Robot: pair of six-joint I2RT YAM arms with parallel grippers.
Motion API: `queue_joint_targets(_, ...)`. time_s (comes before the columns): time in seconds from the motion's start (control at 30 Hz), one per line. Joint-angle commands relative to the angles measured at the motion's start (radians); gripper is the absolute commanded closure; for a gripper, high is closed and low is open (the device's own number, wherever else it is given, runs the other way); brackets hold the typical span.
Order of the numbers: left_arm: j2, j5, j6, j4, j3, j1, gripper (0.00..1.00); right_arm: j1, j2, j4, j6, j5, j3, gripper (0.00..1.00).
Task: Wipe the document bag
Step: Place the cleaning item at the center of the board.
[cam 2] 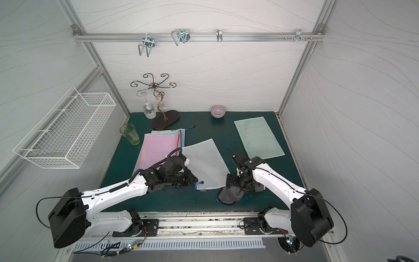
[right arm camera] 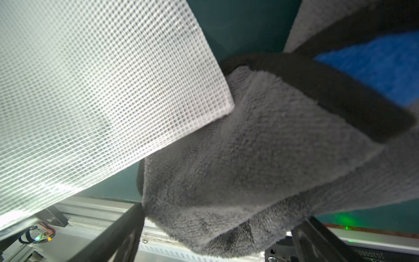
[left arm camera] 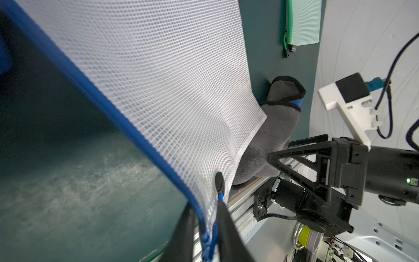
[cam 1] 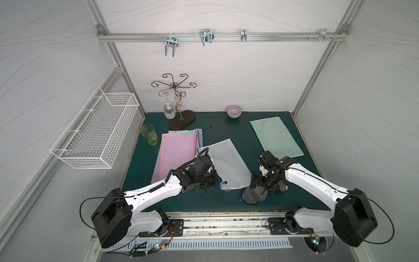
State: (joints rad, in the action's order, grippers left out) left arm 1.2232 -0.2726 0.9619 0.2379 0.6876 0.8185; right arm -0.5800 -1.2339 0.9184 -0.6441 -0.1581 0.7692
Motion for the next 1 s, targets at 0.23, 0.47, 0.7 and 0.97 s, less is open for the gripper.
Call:
queue_joint_targets(0.23, -0.123, 0.031, -0.099, 0.052, 0.089, 0.037, 0.45, 0.024, -0.024, -0.036, -0.048, -0.012, -0.008, 0.01)
queue_joint_targets(0.47, 0.041, -0.074, -0.117, -0.084, 0.139, 0.138, 0.63, 0.092, -0.021, -0.059, -0.070, -0.058, -0.012, 0.01)
queue_joint_targets(0.7, 0.199, -0.128, -0.140, -0.138, 0.237, 0.207, 0.63, 0.101, -0.012, -0.063, -0.065, -0.064, -0.035, 0.01)
queue_joint_targets(0.97, 0.391, -0.195, -0.139, -0.082, 0.356, 0.222, 0.73, 0.110, 0.006, -0.056, -0.058, -0.072, -0.039, 0.01)
